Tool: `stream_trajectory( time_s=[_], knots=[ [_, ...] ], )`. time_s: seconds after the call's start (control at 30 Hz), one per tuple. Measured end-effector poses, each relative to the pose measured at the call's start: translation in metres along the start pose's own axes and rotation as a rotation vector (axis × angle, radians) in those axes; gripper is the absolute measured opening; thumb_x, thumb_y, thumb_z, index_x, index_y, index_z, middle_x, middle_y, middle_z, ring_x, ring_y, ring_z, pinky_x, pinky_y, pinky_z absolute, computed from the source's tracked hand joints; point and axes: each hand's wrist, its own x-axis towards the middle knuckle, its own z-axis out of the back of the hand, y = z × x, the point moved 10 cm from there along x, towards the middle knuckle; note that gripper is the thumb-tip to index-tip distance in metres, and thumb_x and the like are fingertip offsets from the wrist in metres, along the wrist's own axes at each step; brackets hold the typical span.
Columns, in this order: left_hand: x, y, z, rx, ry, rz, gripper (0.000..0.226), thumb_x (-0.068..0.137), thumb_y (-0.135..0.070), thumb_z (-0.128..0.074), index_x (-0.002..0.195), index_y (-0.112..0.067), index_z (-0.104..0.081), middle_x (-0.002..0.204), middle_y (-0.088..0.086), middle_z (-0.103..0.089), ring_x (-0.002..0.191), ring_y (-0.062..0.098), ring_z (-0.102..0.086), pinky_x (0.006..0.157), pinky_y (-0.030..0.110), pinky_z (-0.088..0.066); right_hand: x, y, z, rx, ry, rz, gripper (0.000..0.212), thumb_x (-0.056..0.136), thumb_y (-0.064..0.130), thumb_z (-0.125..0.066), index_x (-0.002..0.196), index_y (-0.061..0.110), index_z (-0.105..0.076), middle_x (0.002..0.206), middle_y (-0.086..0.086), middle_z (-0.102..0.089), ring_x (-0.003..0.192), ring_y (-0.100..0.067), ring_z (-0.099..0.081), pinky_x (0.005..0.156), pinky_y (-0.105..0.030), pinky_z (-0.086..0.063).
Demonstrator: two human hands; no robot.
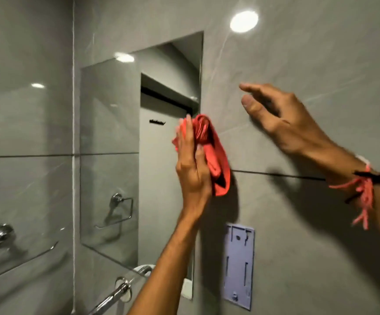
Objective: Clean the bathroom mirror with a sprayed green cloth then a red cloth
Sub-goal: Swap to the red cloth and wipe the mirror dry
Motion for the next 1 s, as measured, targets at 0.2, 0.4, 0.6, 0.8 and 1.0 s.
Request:
stream_trajectory(
  time_s=[0.2, 0.4, 0.6, 0.8, 1.0],
  knots=[
    [0.037, -0.145, -0.097, -0.181, 0.338, -0.322, 0.095, 0.097, -0.017, -0.063, 0.159, -0.004, 0.008, 0.164, -0.028, -0.010, 0.145, -0.017, -0.022, 0.119, 0.012, -0.025, -0.035, -0.002, 0.061, 0.641, -0.090, -0.255, 0.056, 0.097, 0.060, -0.053, 0.116, 0.014, -0.079, 0.121, -0.021, -0.078, 0.118, -0.039, -0.073, 0.113, -0.057, -0.051],
    [-0.015, -0.209, -0.122, -0.330, 0.523, -0.459, 0.131, 0.072, -0.022, -0.091, 0.158, 0.004, 0.005, 0.170, 0.022, 0.009, 0.160, 0.032, -0.006, 0.126, 0.058, -0.022, -0.097, -0.028, 0.130, 0.753, -0.522, -0.389, 0.023, 0.097, 0.021, -0.071, 0.116, 0.009, -0.078, 0.104, -0.005, -0.085, 0.098, -0.017, -0.082, 0.094, -0.037, -0.064],
    [-0.050, -0.135, -0.115, -0.632, 0.311, 0.360, 0.065, 0.083, -0.046, -0.070, 0.141, -0.022, -0.054, 0.134, 0.002, -0.065, 0.112, 0.007, -0.067, 0.093, 0.033, -0.053, -0.154, -0.045, 0.150, 1.032, -0.687, -0.415, 0.021, 0.104, 0.025, -0.058, 0.102, 0.016, -0.077, 0.099, -0.004, -0.085, 0.087, -0.016, -0.081, 0.088, -0.042, -0.066],
    [-0.143, -0.114, -0.166, -0.725, 0.691, 0.709, 0.032, 0.080, -0.029, -0.080, 0.106, -0.012, -0.076, 0.100, 0.004, -0.081, 0.085, 0.014, -0.075, 0.076, 0.034, -0.061, -0.207, -0.075, 0.132, 1.055, -0.757, -0.563, 0.046, 0.106, 0.031, -0.054, 0.143, 0.005, -0.062, 0.139, -0.020, -0.070, 0.131, -0.036, -0.066, 0.116, -0.056, -0.048],
    [-0.214, -0.112, -0.180, -0.854, 0.864, 0.956, 0.085, 0.087, -0.082, -0.032, 0.128, -0.018, -0.070, 0.123, 0.003, -0.076, 0.110, 0.022, -0.073, 0.096, 0.042, -0.058, -0.288, -0.108, 0.121, 0.992, -0.960, -0.731, 0.046, 0.106, 0.032, -0.054, 0.148, 0.012, -0.058, 0.143, -0.011, -0.069, 0.134, -0.028, -0.065, 0.115, -0.052, -0.050]
  ],
)
